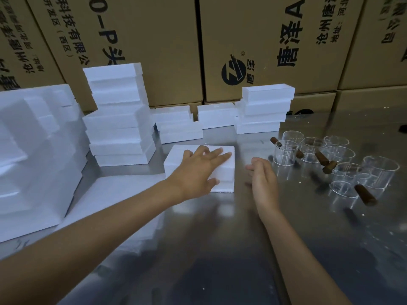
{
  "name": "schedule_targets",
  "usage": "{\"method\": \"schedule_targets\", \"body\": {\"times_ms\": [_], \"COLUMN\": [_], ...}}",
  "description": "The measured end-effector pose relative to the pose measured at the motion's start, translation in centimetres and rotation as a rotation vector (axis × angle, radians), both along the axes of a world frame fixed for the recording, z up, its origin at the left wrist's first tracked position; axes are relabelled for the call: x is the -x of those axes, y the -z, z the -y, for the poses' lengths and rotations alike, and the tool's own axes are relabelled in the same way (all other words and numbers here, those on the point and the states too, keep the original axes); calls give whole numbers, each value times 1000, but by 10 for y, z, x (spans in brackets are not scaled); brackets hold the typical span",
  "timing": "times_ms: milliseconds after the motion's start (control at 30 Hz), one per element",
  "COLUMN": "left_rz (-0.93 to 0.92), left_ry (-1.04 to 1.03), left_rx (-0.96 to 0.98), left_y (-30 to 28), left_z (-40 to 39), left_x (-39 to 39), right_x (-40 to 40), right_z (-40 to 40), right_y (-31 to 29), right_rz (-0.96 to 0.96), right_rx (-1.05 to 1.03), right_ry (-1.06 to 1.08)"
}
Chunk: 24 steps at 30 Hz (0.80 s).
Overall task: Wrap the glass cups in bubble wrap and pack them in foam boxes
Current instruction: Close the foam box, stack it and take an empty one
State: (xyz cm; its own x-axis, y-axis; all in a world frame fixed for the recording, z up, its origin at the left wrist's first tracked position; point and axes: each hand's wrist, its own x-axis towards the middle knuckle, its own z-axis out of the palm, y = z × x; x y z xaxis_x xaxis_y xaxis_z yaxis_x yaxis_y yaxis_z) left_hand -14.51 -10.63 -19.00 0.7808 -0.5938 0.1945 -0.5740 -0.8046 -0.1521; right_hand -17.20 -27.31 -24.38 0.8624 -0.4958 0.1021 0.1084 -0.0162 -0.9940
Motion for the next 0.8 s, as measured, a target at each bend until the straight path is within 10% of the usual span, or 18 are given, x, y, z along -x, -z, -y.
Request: {"method": "schedule_targets", "body": {"times_ms": [800], "left_rz": [-271], "left_ry": [-314], "left_rx": [38], "left_y": [-6], "left_z": [-30], "left_x": [-59], "right_x": [-13], "right_z": [-6], "right_y": [16], "right_rz": [-97], "right_rx": [493], "right_ry": [-207]}}
